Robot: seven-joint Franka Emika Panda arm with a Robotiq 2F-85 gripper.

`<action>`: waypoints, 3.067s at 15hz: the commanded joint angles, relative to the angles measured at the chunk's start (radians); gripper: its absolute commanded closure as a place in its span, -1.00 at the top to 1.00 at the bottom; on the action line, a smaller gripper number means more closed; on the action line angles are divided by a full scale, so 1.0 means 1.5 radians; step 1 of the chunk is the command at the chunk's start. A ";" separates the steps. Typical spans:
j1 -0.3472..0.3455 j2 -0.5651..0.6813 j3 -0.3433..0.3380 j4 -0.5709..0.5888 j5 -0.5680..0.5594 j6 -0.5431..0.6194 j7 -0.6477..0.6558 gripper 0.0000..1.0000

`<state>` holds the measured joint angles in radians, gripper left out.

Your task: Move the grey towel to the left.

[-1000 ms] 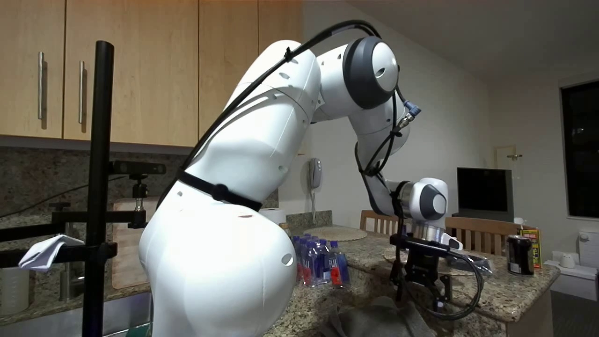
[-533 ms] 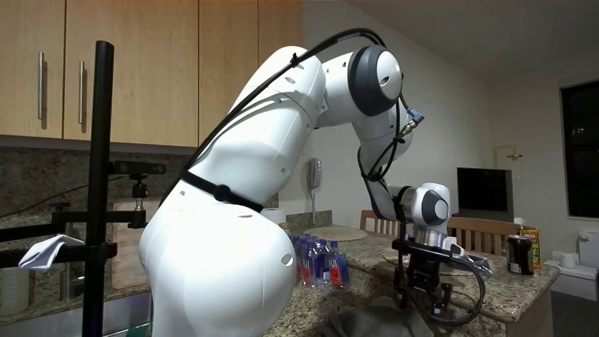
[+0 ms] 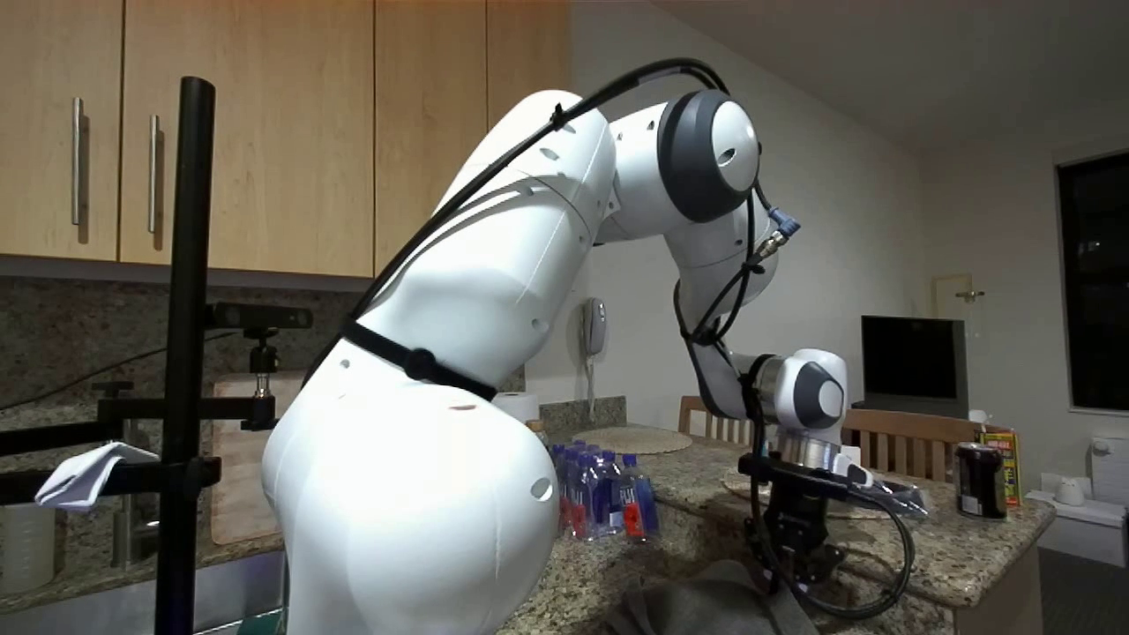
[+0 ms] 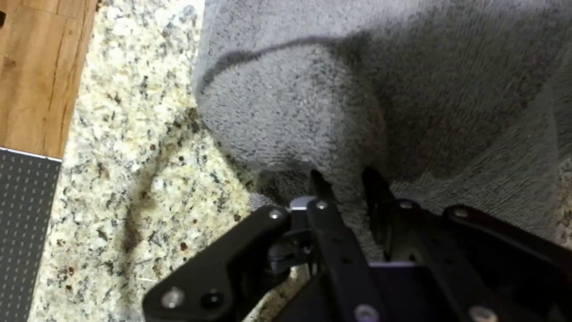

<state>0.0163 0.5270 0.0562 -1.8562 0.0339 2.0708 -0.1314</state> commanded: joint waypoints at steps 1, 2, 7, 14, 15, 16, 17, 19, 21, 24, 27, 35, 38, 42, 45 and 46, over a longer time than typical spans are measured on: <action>0.005 -0.002 -0.008 0.005 -0.019 -0.023 0.011 -0.87; 0.007 -0.002 -0.009 0.009 -0.022 -0.038 0.012 -0.89; 0.012 -0.003 -0.012 0.040 -0.030 -0.141 0.031 -0.83; 0.021 -0.031 0.005 0.068 0.004 -0.182 0.045 -0.83; 0.025 -0.038 0.009 0.066 0.008 -0.171 0.048 -0.83; 0.030 -0.042 0.012 0.067 0.011 -0.164 0.055 -0.83; 0.038 -0.051 0.016 0.061 0.010 -0.157 0.064 -0.83; 0.057 -0.070 0.022 0.050 0.002 -0.148 0.082 -0.82; 0.078 -0.088 0.029 0.037 -0.004 -0.142 0.106 -0.83; 0.120 -0.113 0.037 0.013 -0.015 -0.127 0.174 -0.82; 0.167 -0.129 0.046 -0.014 -0.024 -0.101 0.278 -0.82; 0.239 -0.136 0.061 -0.044 -0.024 -0.062 0.463 -0.81; 0.249 -0.130 0.065 -0.036 -0.017 -0.068 0.491 -0.82; 0.274 -0.132 0.074 -0.041 -0.025 -0.014 0.575 -0.83; 0.310 -0.119 0.081 -0.037 -0.041 0.045 0.678 -0.82; 0.326 -0.113 0.079 -0.034 -0.058 0.071 0.726 -0.83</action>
<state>0.4554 0.3624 0.1721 -1.8821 0.0086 2.0779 0.7808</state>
